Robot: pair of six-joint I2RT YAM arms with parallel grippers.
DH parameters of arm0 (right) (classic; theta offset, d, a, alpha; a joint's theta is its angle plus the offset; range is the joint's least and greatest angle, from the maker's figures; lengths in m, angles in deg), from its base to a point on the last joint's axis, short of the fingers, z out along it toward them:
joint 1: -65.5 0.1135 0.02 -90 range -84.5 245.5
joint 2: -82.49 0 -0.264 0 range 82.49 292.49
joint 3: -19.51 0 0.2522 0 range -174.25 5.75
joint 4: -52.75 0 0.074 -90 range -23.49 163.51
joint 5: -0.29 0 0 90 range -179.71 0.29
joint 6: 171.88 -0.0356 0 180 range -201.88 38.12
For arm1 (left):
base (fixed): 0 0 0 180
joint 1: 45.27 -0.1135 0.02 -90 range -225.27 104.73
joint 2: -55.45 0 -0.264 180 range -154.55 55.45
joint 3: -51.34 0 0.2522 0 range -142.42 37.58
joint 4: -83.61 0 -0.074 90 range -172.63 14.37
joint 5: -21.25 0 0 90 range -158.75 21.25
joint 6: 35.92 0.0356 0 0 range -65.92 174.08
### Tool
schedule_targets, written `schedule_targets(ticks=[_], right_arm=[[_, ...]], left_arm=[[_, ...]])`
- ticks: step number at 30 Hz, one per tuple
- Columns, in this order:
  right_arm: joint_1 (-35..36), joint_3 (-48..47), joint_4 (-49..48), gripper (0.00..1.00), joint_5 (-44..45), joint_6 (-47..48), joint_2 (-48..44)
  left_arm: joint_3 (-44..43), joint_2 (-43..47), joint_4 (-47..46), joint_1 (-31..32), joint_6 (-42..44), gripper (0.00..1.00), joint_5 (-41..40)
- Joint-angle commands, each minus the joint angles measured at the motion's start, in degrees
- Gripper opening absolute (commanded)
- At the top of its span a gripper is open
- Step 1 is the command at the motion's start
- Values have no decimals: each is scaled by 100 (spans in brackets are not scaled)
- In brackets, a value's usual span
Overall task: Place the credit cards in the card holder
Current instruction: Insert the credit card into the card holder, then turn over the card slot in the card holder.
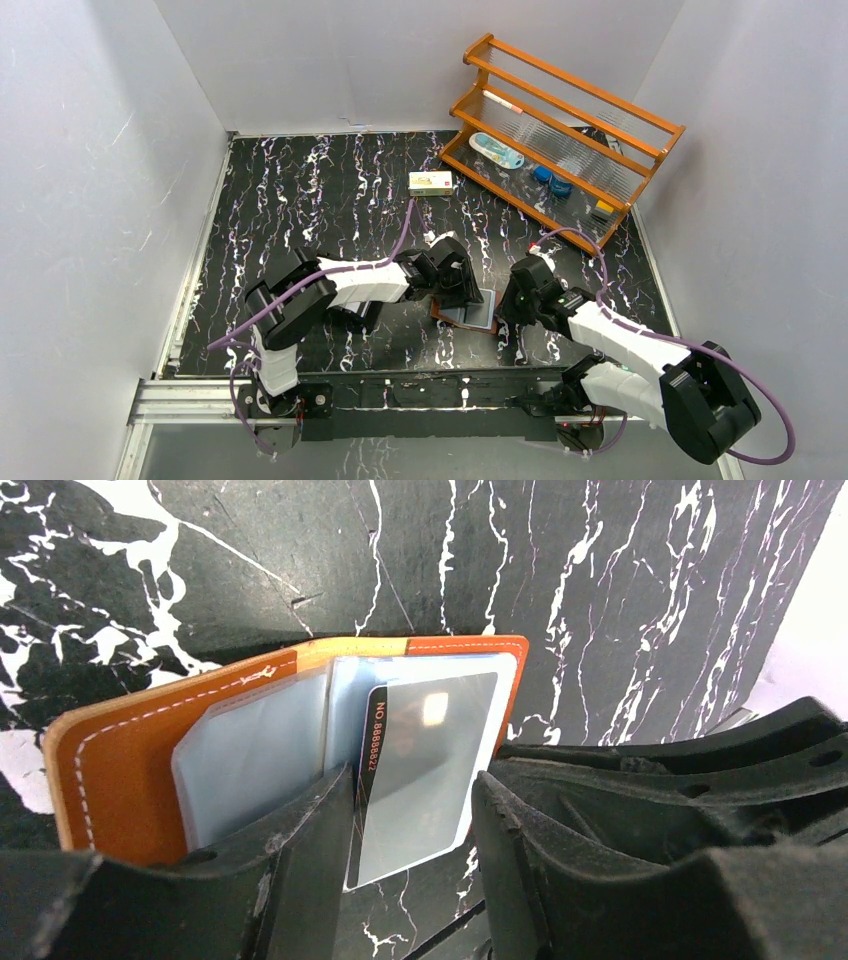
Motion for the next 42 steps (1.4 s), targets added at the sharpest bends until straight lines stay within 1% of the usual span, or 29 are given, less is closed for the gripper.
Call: schedule_targets(ticks=[1,4,7,9,11,14,18,20,23,28,31,38,42], right_arm=[[14,-449,383,29,344,295,-217],[15,-664,717,33,332,402,-473],[15,-812,837,36,181,426,-703],[13,-854,717,37,-51,433,-855],[12,-818,392,39,-427,452,-953],[10,-734,-45,39,-758,369,-894],[10,-684,-222,41,-798,329,-614],[15,-660,-318,42,-818,342,-463],[15,-599,-451,42,-859,335,-306],[9,-511,-739,42,-1005,324,-51],[9,-528,-648,42,-882,377,126],[15,-491,-374,42,-563,584,179],[15,-420,-441,41,-634,637,207]], left_arm=[[-180,396,554,43,333,46,-250],[-282,689,880,-36,649,48,-383],[-350,1025,1268,-120,958,51,-606],[-319,1232,1427,-176,1143,53,-706],[-293,1364,1603,-244,1328,54,-757],[-321,1346,1905,-358,1610,57,-749],[-389,1184,2066,-414,1883,63,-676],[-417,1092,2111,-410,1996,68,-653],[-445,918,2083,-428,2187,71,-415],[-286,864,1714,-430,2296,72,-63],[-241,893,1637,-428,2292,71,-53],[-339,677,2072,-439,2328,71,-183],[-396,624,2342,-440,2364,72,-328]])
